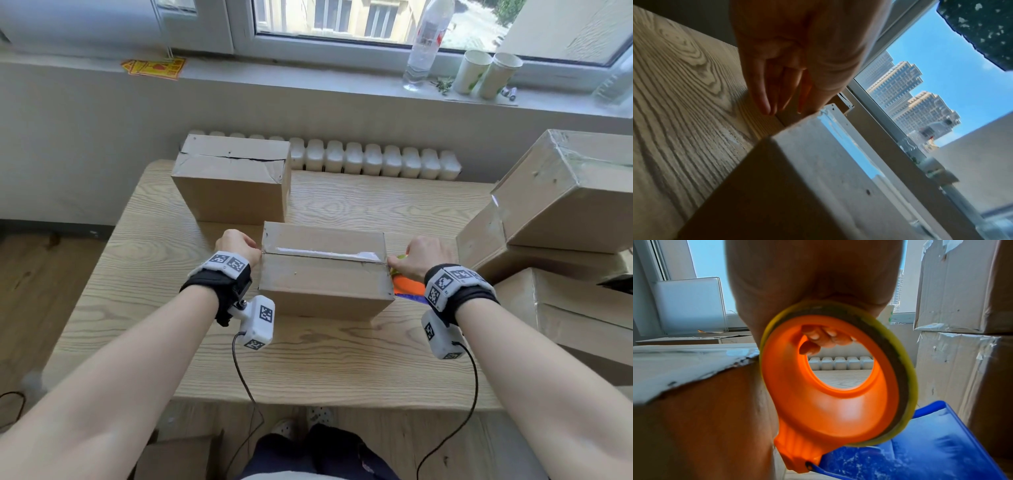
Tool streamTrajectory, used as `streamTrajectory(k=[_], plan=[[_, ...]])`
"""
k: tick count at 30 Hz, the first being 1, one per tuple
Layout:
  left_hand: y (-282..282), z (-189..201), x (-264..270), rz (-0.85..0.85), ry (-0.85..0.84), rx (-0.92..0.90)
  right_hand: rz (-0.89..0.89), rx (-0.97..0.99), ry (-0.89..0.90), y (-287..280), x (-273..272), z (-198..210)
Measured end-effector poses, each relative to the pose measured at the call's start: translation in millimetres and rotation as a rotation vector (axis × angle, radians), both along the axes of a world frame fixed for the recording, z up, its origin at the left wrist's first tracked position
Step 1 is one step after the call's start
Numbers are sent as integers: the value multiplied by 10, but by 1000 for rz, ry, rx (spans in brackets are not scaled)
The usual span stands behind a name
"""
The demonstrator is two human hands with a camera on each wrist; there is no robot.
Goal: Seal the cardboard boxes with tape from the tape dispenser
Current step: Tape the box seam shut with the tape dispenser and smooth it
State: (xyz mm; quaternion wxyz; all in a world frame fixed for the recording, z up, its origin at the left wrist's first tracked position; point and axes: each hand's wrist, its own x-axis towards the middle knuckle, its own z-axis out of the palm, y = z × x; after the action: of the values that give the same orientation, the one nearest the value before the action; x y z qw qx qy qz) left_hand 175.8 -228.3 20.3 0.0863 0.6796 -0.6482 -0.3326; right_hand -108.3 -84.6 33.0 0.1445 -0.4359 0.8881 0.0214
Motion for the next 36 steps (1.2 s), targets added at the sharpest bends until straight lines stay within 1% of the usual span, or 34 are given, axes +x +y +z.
streamTrajectory(k=[2,4,5,6,7,9,10,12,15,20,23,27,36], plan=[[36,48,-16,-67,-21,-67,-2,3,-5,5,7,-2],[104,106,-42,-143,11,-141,-14,1,-16,9,28,7],[159,130,-52,-209,25,-171,-24,-3,-23,13,39,13],[223,131,-56,-314,14,-210,-33,-8,-28,17,51,21],[286,121,-57,-454,-39,-260,-40,-9,-29,19,61,24],[414,42,-29,-743,-227,-357,-48,-2,-29,27,78,31],[469,-4,-16,-847,-314,-378,-51,-2,-30,29,84,32],[564,-84,-11,-953,-420,-375,-61,-9,-41,36,95,35],[640,-154,-59,-965,-434,-334,-68,-24,-59,45,112,33],[713,-191,-225,-1061,-414,-370,-69,-25,-73,47,120,31],[765,-182,-366,-1059,-402,-354,-67,-36,-79,55,119,36],[815,-160,-528,-1070,-398,-378,-54,-28,-73,64,115,35],[971,-153,-983,-1202,-329,-455,-40,-32,-67,54,98,36]])
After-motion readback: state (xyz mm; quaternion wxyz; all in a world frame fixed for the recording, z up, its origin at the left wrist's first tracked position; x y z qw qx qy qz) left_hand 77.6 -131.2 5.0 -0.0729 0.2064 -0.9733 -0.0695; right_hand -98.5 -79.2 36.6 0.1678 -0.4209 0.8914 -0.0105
